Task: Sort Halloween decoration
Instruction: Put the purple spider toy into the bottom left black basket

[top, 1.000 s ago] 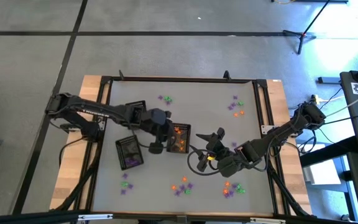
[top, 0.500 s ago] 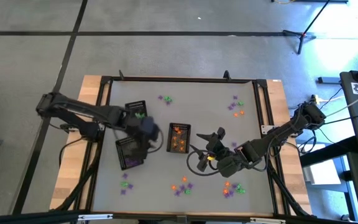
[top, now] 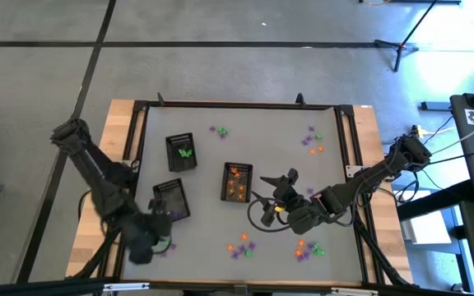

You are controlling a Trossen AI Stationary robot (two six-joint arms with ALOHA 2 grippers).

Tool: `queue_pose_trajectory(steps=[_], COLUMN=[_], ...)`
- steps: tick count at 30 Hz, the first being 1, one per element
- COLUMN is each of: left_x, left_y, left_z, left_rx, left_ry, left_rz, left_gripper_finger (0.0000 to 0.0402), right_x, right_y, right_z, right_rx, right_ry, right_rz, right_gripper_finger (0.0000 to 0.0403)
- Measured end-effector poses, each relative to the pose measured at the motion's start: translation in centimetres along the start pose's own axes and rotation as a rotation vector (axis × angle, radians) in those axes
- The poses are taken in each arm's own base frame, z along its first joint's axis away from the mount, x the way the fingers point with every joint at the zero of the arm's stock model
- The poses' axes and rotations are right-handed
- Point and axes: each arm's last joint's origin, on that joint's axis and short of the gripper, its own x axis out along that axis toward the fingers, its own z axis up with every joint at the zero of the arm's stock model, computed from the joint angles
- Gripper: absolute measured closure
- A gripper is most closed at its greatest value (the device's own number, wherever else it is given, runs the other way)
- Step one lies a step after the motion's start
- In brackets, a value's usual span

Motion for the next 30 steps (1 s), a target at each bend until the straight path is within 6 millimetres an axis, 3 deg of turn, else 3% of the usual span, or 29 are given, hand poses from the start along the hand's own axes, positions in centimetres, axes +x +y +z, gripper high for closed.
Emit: queue_pose_trajectory(steps=[5, 9, 15, 21, 30], left_x=[2.2, 5.0, 8.8, 11.8, 12.6], left_y=[-3.2, -4.3, -4.6, -4.3, -4.3], left_z=[-3.2, -4.8, -5.5, -6.1, -6.4], left_rx=[0.052, 0.052, 0.036, 0.032, 0.016], left_ry=[-0.030, 0.007, 0.069, 0.191, 0.216], left_rz=[0.011, 0.046, 0.173, 0.230, 0.261], left_gripper_finger=[0.0314, 0.0300, 0.0265, 0.0260, 0.0261], right_x=[0.0, 0.0, 0.0, 0.0, 0.0], right_y=[0.0, 0.0, 0.0, 0.0, 0.0], right_z=[0.0, 0.0, 0.0, 0.0, 0.0], right_rx=[0.017, 0.017, 0.018, 0.017, 0.017], right_ry=[0.000, 0.000, 0.000, 0.000, 0.003], right_rz=[0.000, 0.000, 0.000, 0.000, 0.006], right_gripper_finger=[0.0157, 0.0157, 0.0157, 0.0157, 0.0157])
